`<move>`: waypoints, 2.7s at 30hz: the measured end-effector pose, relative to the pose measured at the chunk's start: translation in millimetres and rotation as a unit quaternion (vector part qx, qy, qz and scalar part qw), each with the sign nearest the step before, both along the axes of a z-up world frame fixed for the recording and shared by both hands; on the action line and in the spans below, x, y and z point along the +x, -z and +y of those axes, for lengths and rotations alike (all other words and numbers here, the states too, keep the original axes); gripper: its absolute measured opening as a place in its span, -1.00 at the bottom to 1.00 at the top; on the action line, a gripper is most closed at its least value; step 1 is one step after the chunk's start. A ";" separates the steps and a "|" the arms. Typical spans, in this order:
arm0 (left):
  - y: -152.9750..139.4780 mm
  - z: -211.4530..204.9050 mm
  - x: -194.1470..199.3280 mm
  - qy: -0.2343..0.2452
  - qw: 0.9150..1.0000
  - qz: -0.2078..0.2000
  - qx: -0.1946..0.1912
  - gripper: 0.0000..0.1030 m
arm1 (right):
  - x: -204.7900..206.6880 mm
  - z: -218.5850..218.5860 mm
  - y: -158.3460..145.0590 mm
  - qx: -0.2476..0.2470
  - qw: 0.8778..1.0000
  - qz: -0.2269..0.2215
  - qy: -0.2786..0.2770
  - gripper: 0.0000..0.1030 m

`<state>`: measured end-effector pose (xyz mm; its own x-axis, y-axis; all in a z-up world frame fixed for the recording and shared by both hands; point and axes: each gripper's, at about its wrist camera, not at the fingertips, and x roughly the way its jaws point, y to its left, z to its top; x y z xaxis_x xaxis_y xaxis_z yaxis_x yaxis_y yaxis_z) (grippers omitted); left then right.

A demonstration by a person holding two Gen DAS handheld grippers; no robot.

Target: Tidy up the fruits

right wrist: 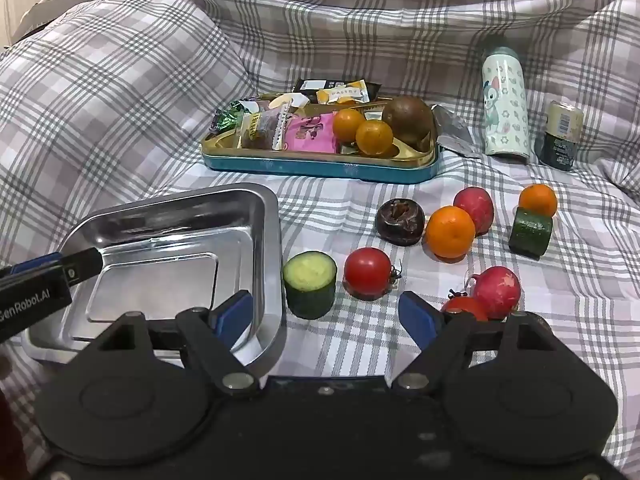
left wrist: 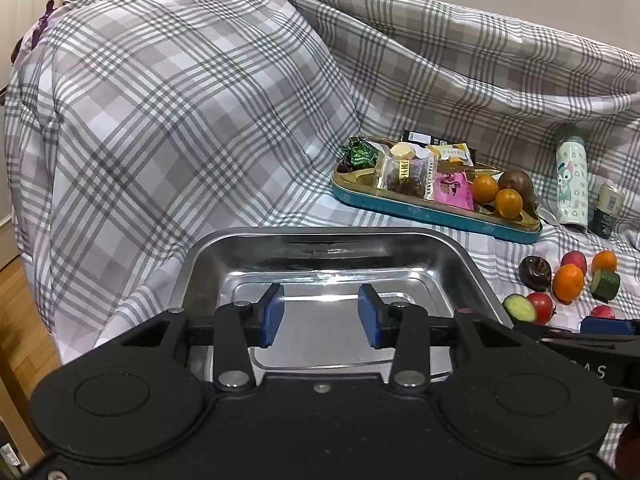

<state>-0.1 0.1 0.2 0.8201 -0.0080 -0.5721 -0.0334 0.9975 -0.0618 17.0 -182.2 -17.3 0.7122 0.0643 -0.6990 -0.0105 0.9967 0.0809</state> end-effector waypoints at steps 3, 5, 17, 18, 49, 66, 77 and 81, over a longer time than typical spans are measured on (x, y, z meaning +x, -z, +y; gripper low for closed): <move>0.2 -2.1 -1.0 0.003 1.000 -0.001 0.008 -0.04 | 1.2 1.1 2.0 0.000 1.000 -0.002 0.001 0.63; 0.2 -4.5 -2.4 0.006 1.000 -0.003 0.015 -0.04 | -2.5 3.5 2.2 -0.004 1.000 -0.011 -0.001 0.63; 0.8 -6.9 -1.3 0.011 1.000 -0.003 0.024 -0.04 | 0.4 0.7 1.2 -0.002 1.000 -0.002 0.000 0.63; 0.7 -7.0 -1.2 0.011 1.000 -0.003 0.023 -0.04 | 0.2 0.6 1.2 -0.002 1.000 -0.003 0.000 0.63; 3.7 -7.3 -1.6 0.011 1.000 -0.001 0.026 -0.04 | -0.7 1.8 1.4 -0.002 1.000 -0.003 -0.009 0.63; 3.9 -11.8 -1.1 0.016 0.999 0.002 0.037 -0.04 | -0.1 2.8 2.1 -0.002 1.000 -0.003 -0.008 0.63; 3.8 -12.7 -1.0 0.017 0.999 0.002 0.040 -0.04 | 0.3 3.1 2.0 -0.001 1.000 -0.003 -0.010 0.63; 3.8 -12.8 -1.0 0.017 0.999 0.002 0.041 -0.04 | 0.7 3.8 1.6 -0.001 1.000 -0.003 -0.012 0.63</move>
